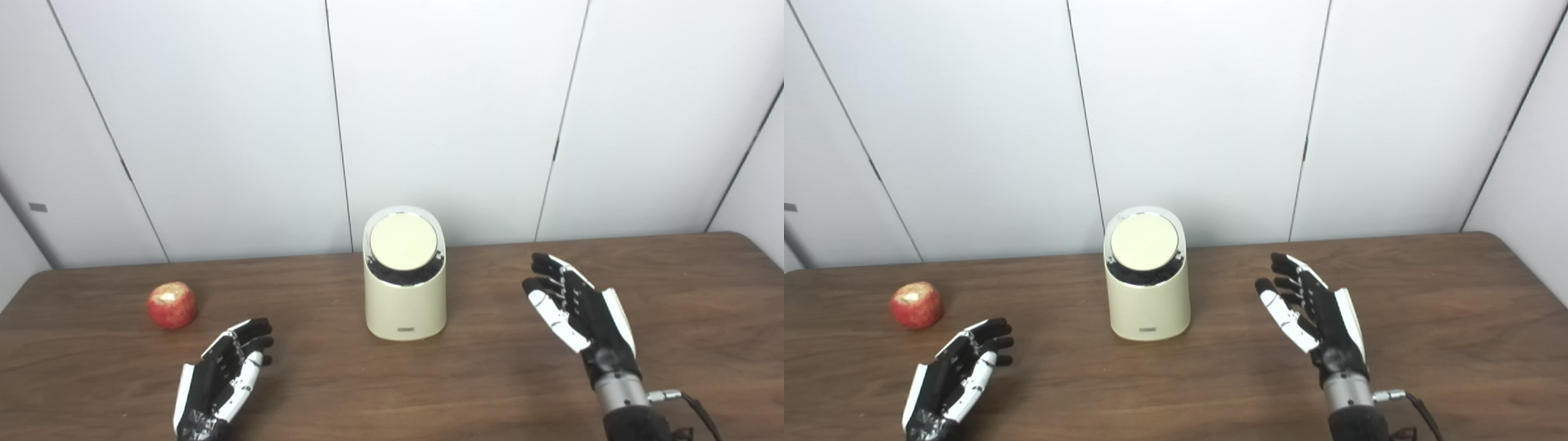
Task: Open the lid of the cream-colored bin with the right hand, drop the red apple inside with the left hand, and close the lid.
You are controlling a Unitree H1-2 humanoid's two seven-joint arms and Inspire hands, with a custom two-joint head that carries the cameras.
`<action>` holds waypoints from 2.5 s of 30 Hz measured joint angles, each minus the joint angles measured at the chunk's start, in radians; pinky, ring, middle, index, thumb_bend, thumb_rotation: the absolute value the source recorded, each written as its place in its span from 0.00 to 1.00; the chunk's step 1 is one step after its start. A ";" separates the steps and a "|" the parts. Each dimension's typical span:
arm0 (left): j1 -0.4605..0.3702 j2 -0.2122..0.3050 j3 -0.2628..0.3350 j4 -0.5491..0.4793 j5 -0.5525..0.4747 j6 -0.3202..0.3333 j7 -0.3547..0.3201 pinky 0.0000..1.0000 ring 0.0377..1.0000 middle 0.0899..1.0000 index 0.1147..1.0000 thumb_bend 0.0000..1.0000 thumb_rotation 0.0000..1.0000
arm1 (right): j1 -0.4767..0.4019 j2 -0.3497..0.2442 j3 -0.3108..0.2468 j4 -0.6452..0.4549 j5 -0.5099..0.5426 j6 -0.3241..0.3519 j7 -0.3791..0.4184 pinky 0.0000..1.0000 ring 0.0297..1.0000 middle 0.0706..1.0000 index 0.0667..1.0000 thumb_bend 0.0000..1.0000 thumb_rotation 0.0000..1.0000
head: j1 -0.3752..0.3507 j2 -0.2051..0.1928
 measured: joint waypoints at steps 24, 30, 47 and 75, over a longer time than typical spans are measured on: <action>0.003 0.000 -0.001 -0.006 0.007 0.001 0.000 0.63 0.71 0.72 0.69 0.24 0.33 | -0.335 -0.013 0.203 0.156 -0.233 0.120 0.067 0.73 0.85 0.90 0.89 0.78 0.52 | 0.018 0.005; 0.010 -0.007 -0.001 -0.016 0.008 0.006 0.002 0.62 0.70 0.71 0.68 0.23 0.31 | -0.389 0.014 0.231 0.196 -0.282 0.118 0.061 0.52 0.67 0.91 0.90 0.78 0.45 | 0.023 0.005; 0.018 -0.011 -0.008 -0.025 0.016 0.009 0.003 0.62 0.70 0.71 0.69 0.22 0.32 | -0.420 0.043 0.250 0.307 -0.381 0.152 0.070 0.51 0.68 0.90 0.88 0.75 0.34 | 0.031 0.008; 0.033 -0.023 -0.018 -0.045 0.028 0.016 0.020 0.61 0.69 0.71 0.68 0.23 0.34 | -0.439 0.030 0.251 0.359 -0.379 0.120 0.057 0.46 0.65 0.90 0.89 0.81 0.00 | 0.038 0.020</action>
